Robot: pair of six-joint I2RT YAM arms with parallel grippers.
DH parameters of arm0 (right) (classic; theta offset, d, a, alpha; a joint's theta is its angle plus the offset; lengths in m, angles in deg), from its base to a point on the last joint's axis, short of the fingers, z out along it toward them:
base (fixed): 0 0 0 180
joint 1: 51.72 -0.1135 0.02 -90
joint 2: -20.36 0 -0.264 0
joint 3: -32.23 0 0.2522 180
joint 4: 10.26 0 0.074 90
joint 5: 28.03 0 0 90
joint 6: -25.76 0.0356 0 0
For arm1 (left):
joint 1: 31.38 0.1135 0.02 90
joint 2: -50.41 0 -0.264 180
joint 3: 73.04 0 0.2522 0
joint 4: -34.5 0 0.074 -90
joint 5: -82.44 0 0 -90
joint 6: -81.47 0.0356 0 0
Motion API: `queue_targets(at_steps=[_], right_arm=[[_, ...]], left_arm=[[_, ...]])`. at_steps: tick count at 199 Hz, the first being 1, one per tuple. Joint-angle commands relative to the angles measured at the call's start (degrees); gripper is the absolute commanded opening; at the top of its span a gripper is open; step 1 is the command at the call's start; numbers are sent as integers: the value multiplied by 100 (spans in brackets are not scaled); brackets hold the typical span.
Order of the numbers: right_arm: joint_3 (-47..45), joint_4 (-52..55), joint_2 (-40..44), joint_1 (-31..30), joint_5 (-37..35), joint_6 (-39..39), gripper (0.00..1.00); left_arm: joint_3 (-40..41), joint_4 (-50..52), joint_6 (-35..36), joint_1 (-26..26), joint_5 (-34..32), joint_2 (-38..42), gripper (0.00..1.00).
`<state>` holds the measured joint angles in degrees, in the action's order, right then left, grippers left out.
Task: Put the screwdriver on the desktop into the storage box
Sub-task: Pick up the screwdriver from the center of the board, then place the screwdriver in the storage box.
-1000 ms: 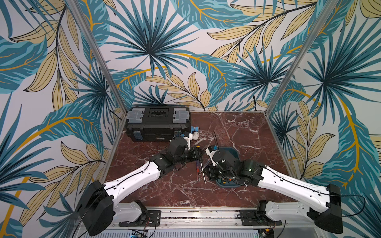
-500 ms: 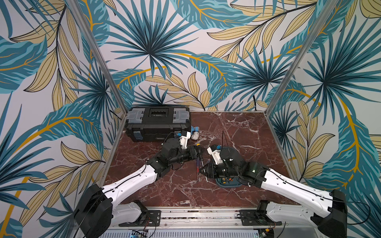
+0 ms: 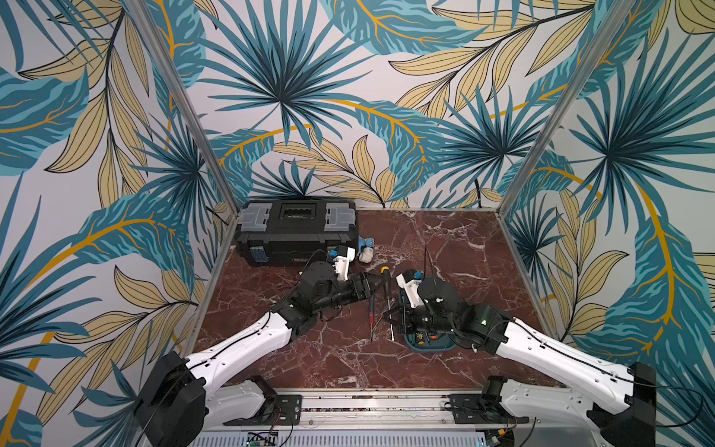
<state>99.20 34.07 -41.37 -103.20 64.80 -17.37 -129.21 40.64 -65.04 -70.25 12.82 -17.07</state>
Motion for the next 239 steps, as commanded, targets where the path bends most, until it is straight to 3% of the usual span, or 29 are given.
queue_targets(at_steps=[1, 22, 62, 90, 133, 147, 167, 183, 206, 239], right_arm=[[247, 1374, -196, 90, -1185, -142, 0], [265, 1944, -393, 196, -1643, -85, 0], [28, 2020, -519, 635, -1620, -287, 0], [-20, 2019, -865, 980, -1642, -647, 0], [90, 1951, -1438, 1338, -1586, -1144, 0], [136, 1948, -1500, 1391, -1580, -1141, 9], [205, 2010, -1531, 1405, -1561, -1104, 40], [246, 2118, -1455, 1406, -1517, -1051, 53], [302, 2246, -1228, 1394, -1333, -1001, 53], [286, 2346, -784, 1361, -1264, -887, 41]], left_arm=[[-592, 1206, 743, 31, -947, 105, 93], [-1036, 1931, 1238, -22, -1439, -162, 90], [-1596, 2810, 1845, -491, -2445, -1005, 80], [-1836, 3037, 1981, -644, -2770, -1708, 68], [-2091, 2954, 1970, -675, -2689, -2491, 65], [-2268, 2976, 2001, -676, -2689, -2785, 64], [-2497, 3061, 2021, -681, -2689, -3148, 63], [-2639, 3096, 2036, -675, -2689, -3397, 63], [-2922, 3272, 2095, -691, -2732, -3722, 63], [-3291, 3797, 2048, -709, -2990, -4184, 58]])
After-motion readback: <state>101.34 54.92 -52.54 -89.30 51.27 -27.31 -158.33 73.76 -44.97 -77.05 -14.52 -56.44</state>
